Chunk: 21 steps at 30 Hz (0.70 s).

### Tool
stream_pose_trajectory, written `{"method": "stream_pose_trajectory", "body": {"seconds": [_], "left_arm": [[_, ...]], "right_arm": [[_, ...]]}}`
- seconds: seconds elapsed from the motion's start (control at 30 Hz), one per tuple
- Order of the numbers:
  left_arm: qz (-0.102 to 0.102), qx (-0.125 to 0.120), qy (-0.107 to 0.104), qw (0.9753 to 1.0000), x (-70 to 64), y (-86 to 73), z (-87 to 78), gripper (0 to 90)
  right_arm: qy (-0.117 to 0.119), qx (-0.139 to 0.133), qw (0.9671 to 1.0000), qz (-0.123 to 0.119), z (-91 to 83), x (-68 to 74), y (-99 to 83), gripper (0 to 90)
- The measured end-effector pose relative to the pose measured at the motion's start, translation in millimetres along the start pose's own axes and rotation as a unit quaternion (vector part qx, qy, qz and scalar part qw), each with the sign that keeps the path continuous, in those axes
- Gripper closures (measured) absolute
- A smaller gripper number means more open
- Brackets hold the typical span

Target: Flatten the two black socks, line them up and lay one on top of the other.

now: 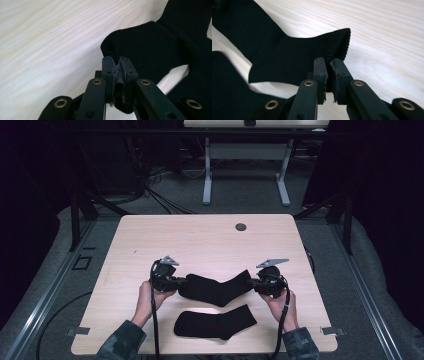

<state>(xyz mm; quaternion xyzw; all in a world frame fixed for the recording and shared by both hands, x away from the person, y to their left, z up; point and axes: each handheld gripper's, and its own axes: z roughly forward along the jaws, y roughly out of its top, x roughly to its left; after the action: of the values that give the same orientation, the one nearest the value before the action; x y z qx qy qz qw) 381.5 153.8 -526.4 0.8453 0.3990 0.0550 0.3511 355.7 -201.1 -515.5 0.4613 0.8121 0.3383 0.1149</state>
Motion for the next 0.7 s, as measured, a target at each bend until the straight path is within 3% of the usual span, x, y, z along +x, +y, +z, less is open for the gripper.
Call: {"method": "stream_pose_trajectory", "body": {"seconds": [0.13, 0.23, 0.33, 0.4, 0.43, 0.47, 0.5, 0.57, 0.7], "left_arm": [[-0.021, 0.015, -0.003, 0.9997, 13.0, -17.8, 2.2, 83.2], [-0.027, 0.016, -0.01, 0.9994, 13.1, -23.8, 9.1, 82.8], [-0.012, 0.026, -0.009, 0.9996, 7.7, -25.7, 16.5, 80.7], [-0.014, 0.019, -0.017, 0.9996, 7.6, -26.6, 17.3, 72.4], [-0.014, 0.012, -0.032, 0.9993, 9.4, -27.2, 16.1, 66.0], [-0.025, 0.005, -0.038, 0.9989, 11.6, -27.6, 13.3, 59.4], [-0.031, -0.004, -0.035, 0.9989, 13.3, -27.9, 9.6, 50.8], [-0.044, -0.02, -0.026, 0.9985, 17.2, -27.3, 0.5, 43.0], [-0.03, -0.021, 0.009, 0.9993, 15.8, -21.3, -6.0, 35.4]], "right_arm": [[0.006, 0.013, 0.9999, -0.007, 13.4, 7.4, -6.3, 82.4], [0.001, 0.032, 0.9995, -0.005, 27.7, 5.7, -12.9, 82.2], [-0.001, 0.043, 0.9991, 0.003, 37.1, -1.1, -19.4, 81.6], [-0.001, 0.044, 0.9989, 0.013, 38.6, -7.0, -22.7, 80.8], [-0.008, 0.043, 0.999, 0.014, 37.0, -10.3, -24.3, 79.5], [-0.01, 0.043, 0.9989, 0.013, 35.5, -12.3, -25.2, 77.3], [-0.009, 0.039, 0.999, 0.02, 34.1, -14.1, -26.3, 73.3], [-0.007, 0.031, 0.9992, 0.024, 27.5, -18.6, -28.0, 65.8], [-0.013, 0.016, 0.9993, 0.032, 18.1, -23.5, -27.5, 59.3]]}}
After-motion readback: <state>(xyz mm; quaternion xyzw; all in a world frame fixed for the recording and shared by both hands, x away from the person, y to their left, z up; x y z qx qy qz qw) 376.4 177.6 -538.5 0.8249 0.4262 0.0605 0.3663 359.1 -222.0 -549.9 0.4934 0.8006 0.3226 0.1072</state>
